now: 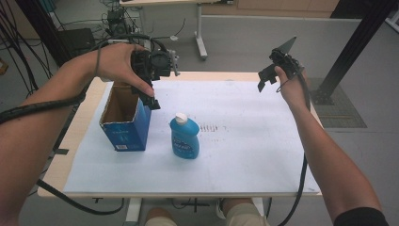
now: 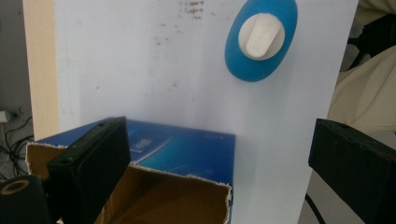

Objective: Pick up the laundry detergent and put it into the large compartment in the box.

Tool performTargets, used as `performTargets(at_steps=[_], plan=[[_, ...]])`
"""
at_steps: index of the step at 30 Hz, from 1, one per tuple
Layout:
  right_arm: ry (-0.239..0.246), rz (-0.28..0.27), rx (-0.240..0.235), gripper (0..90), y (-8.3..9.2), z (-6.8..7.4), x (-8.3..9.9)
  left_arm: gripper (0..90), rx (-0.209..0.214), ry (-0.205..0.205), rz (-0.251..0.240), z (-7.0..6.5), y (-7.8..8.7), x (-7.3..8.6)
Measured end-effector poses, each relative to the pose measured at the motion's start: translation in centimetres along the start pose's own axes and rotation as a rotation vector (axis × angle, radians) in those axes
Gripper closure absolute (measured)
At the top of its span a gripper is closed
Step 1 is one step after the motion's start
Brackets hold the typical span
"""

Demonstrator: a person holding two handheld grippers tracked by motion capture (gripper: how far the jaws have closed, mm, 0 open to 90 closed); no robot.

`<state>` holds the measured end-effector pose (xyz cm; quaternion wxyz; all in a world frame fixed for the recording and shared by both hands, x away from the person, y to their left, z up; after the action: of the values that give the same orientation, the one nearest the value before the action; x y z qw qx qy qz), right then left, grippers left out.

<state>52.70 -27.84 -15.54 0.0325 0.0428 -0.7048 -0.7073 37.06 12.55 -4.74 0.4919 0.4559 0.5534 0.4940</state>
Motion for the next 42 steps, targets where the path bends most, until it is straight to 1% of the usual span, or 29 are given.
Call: performTargets(at_steps=[5,8,9,11,15,21,27,33,42], plan=[[0.002,-0.002,-0.002,4.6,0.1,-0.1,0.1,6.0,0.011,-0.034,-0.008,0.0,-0.2,-0.9],[0.004,-0.002,-0.001,4.6,0.1,0.0,0.1,6.0,0.019,-0.051,0.000,0.0,-0.4,-1.7],[0.004,-0.002,-0.001,4.6,0.1,0.0,0.1,6.0,0.019,-0.051,0.000,0.0,-0.4,-1.7],[0.003,-0.002,-0.003,4.6,0.1,0.0,0.2,6.0,0.020,-0.061,-0.002,0.0,-0.6,-2.3],[0.003,-0.005,-0.004,4.6,0.2,-0.1,0.3,6.0,0.034,-0.083,-0.008,0.1,-0.8,-3.0],[-0.001,-0.007,-0.005,4.6,0.3,-0.3,0.4,6.0,0.042,-0.103,-0.004,0.1,-1.1,-4.1],[-0.003,-0.009,-0.007,4.6,0.4,-0.5,0.5,6.1,0.060,-0.129,-0.003,0.1,-1.7,-5.2],[-0.006,-0.010,-0.010,4.6,0.5,-0.8,0.6,6.1,0.069,-0.144,-0.007,0.2,-1.9,-5.8],[-0.007,-0.010,-0.008,4.6,0.6,-1.0,0.7,4.8,0.078,-0.144,-0.002,0.3,-2.0,-6.3]])
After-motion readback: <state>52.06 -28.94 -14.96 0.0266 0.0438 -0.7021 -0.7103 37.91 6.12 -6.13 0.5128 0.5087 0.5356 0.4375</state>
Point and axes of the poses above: each handheld gripper's, and its own axes: y roughly backward along the jaws, x roughly out of its underside, z roughly to its left, the point moved 1 cm from there along -y, roughly forward along the jaws, and after that the axes turned 8 degrees about x, right-handed, at the moved point
